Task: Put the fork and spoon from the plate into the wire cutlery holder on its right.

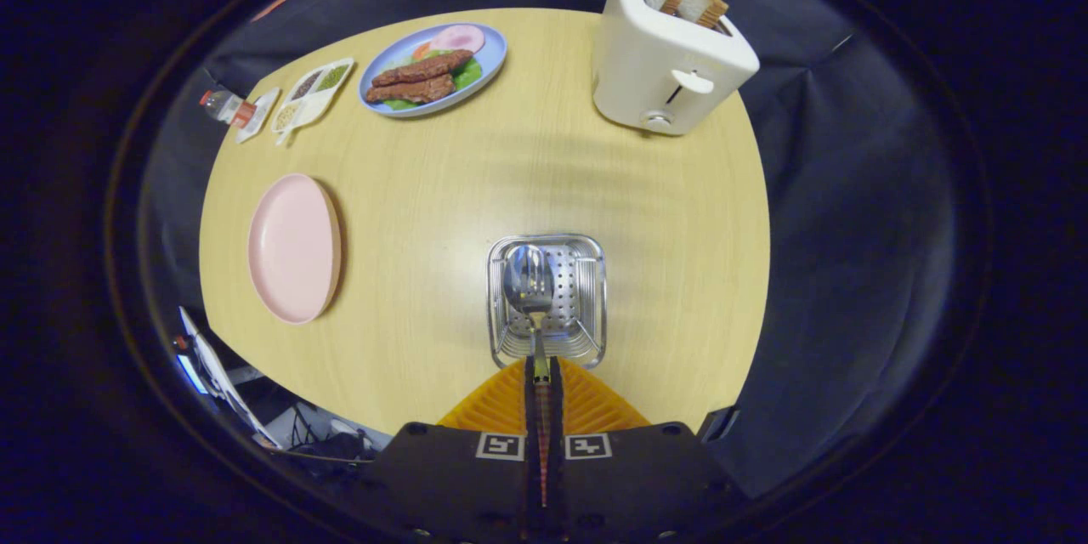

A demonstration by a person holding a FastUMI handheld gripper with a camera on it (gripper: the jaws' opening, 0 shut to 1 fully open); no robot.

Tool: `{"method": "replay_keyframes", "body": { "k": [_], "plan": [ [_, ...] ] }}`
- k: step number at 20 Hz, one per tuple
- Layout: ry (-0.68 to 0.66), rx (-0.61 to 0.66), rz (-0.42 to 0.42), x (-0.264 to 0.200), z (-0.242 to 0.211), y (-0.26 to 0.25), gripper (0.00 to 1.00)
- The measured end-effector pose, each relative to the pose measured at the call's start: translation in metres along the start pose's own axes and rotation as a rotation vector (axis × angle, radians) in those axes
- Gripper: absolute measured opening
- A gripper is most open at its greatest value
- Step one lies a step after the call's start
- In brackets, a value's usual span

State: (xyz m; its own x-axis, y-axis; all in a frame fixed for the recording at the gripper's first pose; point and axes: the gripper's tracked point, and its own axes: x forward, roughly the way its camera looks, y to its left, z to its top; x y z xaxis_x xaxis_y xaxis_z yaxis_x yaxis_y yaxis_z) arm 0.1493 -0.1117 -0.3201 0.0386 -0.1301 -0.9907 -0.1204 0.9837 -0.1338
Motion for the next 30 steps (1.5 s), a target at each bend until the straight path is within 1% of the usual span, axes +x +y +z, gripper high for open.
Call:
{"method": "replay_keyframes", "body": {
  "k": [3, 10, 11, 12, 13, 18, 22, 28, 30],
  "plan": [
    [0.053, 0.013, -0.005, 0.007, -0.001, 0.001, 0.03],
    [0.093, -0.018, -0.027, 0.013, 0.009, 0.005, 0.04],
    [0.101, -0.017, -0.025, 0.013, 0.008, 0.006, 0.06],
    [0.109, -0.013, -0.022, 0.015, 0.007, 0.006, 0.06],
    [0.113, -0.005, -0.012, 0.014, 0.008, 0.008, 0.09],
    [0.090, -0.011, -0.019, 0.015, 0.014, 0.007, 0.12],
    [0.093, -0.001, -0.005, 0.017, 0.012, 0.009, 0.18],
    [0.048, 0.010, 0.006, 0.007, 0.013, 0.008, 0.18],
    [0.006, -0.010, 0.010, -0.002, 0.013, 0.010, 0.24]
  ]
}}
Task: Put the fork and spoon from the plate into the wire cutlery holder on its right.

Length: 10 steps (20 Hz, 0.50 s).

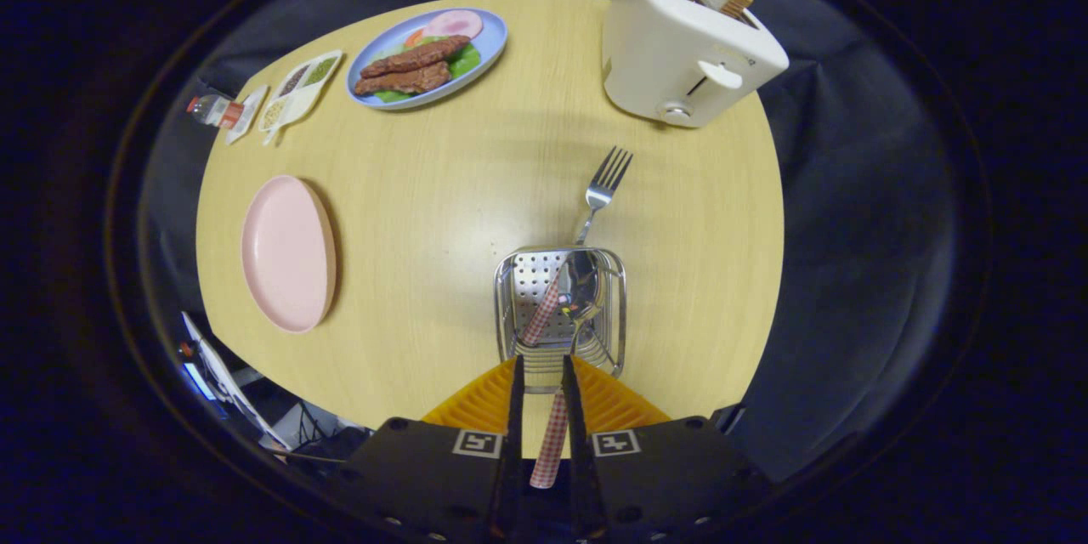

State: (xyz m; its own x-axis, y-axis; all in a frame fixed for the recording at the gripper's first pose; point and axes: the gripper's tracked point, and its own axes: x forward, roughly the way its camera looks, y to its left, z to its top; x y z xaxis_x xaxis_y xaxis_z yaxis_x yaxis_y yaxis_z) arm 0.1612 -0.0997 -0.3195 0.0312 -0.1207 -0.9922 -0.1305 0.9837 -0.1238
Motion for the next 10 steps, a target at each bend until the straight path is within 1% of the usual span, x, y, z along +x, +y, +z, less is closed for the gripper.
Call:
{"method": "replay_keyframes", "body": {
  "k": [2, 5, 6, 9, 10],
  "plan": [
    [-0.056, -0.016, 0.003, -0.010, 0.001, 0.003, 0.38],
    [-0.140, -0.014, 0.007, -0.027, 0.001, 0.009, 0.62],
    [-0.174, -0.010, 0.013, -0.034, 0.001, 0.013, 0.67],
    [-0.295, 0.009, 0.020, -0.056, 0.002, 0.020, 0.86],
    [-0.342, 0.016, 0.020, -0.066, 0.003, 0.023, 0.87]
  ]
}}
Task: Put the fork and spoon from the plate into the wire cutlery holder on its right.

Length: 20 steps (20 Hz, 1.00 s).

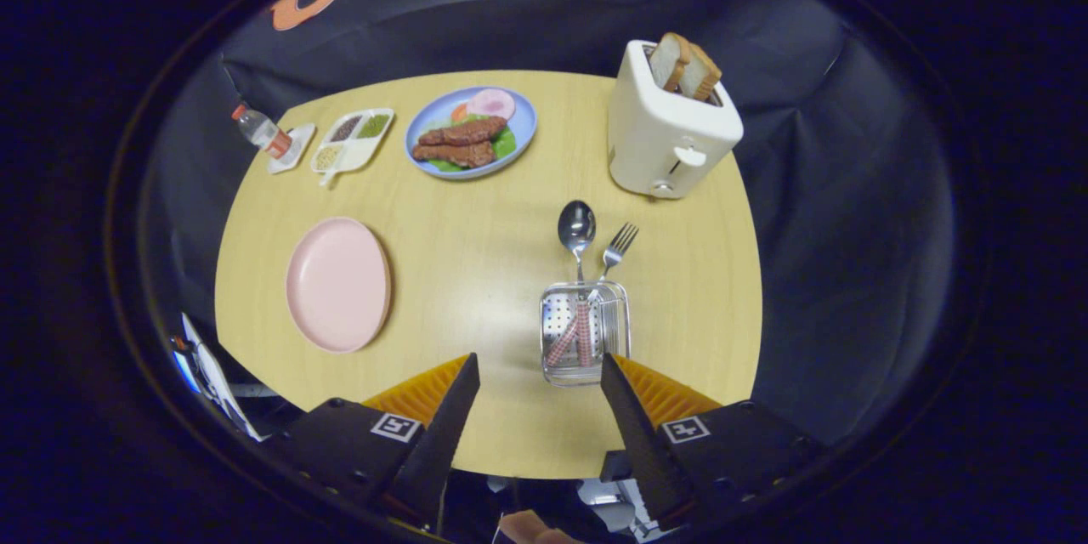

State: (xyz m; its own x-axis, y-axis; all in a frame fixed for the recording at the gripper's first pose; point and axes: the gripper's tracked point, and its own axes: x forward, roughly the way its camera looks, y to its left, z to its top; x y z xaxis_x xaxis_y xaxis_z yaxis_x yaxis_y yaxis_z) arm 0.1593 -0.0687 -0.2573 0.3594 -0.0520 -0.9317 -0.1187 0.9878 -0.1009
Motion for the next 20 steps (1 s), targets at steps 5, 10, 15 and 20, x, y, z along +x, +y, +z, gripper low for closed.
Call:
{"method": "replay_keyframes", "body": {
  "k": [5, 10, 15, 20],
  "plan": [
    [-0.327, 0.024, -0.009, -0.063, 0.027, 0.020, 0.91],
    [-0.574, 0.020, 0.026, -0.142, 0.024, 0.062, 0.91],
    [-0.788, 0.029, 0.062, -0.200, 0.019, 0.106, 0.91],
    [-0.970, 0.072, 0.078, -0.241, 0.004, 0.129, 0.91]
  ]
}}
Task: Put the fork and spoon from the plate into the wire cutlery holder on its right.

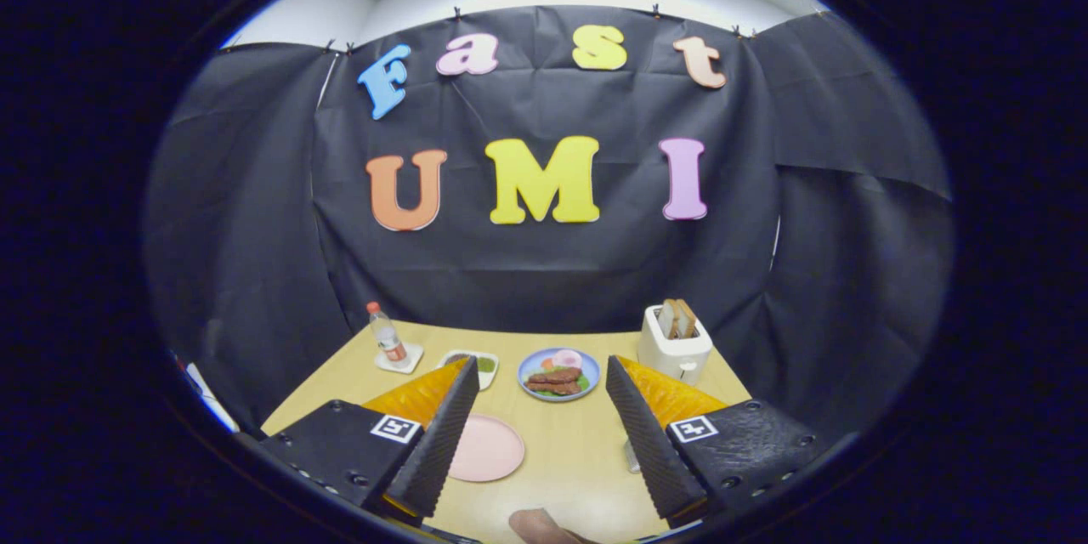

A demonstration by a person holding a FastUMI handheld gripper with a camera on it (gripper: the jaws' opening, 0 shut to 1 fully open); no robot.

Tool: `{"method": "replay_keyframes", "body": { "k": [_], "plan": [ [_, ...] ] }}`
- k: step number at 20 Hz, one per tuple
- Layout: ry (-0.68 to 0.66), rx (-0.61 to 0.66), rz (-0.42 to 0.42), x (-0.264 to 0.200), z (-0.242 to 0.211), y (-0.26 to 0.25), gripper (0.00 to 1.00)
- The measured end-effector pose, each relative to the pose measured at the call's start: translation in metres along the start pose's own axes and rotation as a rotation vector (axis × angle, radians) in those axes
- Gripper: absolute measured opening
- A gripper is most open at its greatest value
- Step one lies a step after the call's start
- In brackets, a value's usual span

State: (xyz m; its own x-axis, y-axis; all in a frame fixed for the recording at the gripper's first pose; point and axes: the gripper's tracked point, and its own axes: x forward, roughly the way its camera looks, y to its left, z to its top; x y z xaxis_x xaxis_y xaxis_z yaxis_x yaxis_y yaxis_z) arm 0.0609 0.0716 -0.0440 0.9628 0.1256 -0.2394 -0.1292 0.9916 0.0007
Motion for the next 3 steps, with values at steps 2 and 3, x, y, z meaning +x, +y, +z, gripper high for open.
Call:
{"method": "replay_keyframes", "body": {
  "k": [2, 3],
  "plan": [
    [-0.036, -0.003, -0.007, -0.0066, 0.0026, 0.0065, 0.90],
    [-0.046, -0.009, -0.010, -0.0095, 0.0034, 0.0089, 0.90]
  ]
}}
